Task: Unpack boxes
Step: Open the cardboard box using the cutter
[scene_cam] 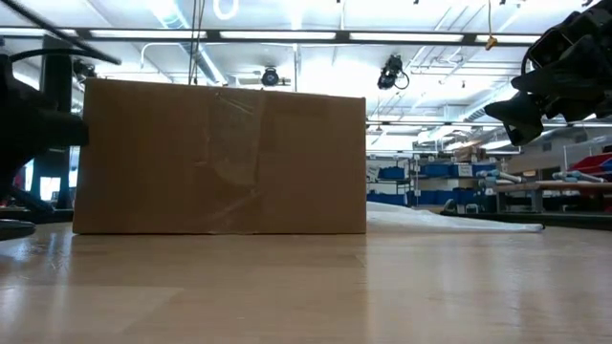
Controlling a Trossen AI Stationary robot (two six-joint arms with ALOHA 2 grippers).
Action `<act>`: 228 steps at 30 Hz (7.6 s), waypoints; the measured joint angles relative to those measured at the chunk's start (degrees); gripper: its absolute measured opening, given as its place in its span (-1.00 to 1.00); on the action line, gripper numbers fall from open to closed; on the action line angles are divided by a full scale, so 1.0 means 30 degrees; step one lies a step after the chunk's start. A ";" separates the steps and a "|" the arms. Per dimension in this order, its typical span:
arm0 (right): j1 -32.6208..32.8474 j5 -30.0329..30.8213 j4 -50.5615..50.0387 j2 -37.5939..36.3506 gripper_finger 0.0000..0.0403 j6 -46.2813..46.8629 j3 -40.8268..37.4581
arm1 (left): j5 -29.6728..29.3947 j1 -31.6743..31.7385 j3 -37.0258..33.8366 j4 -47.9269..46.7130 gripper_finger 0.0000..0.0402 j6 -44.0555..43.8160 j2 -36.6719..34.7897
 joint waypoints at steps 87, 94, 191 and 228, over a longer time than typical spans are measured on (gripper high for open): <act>-0.0007 0.0007 0.0796 0.0000 0.13 0.0000 0.0007 | 0.0181 -0.2425 0.8536 -0.1629 -0.32 1.1746 0.1781; -0.0002 0.0000 0.0862 0.0000 0.13 0.0000 0.0007 | -0.0993 -0.2266 1.3057 -0.4428 -0.32 1.3126 0.1774; -0.4002 -0.2971 0.4974 2.1758 -0.02 0.1527 2.7321 | -0.3118 1.1999 2.5117 0.4847 -0.32 3.9542 0.0768; -0.5515 -0.6979 -0.5171 2.4612 -0.42 0.1311 3.3928 | -0.1352 1.3223 2.5104 0.3303 0.06 3.7967 0.0687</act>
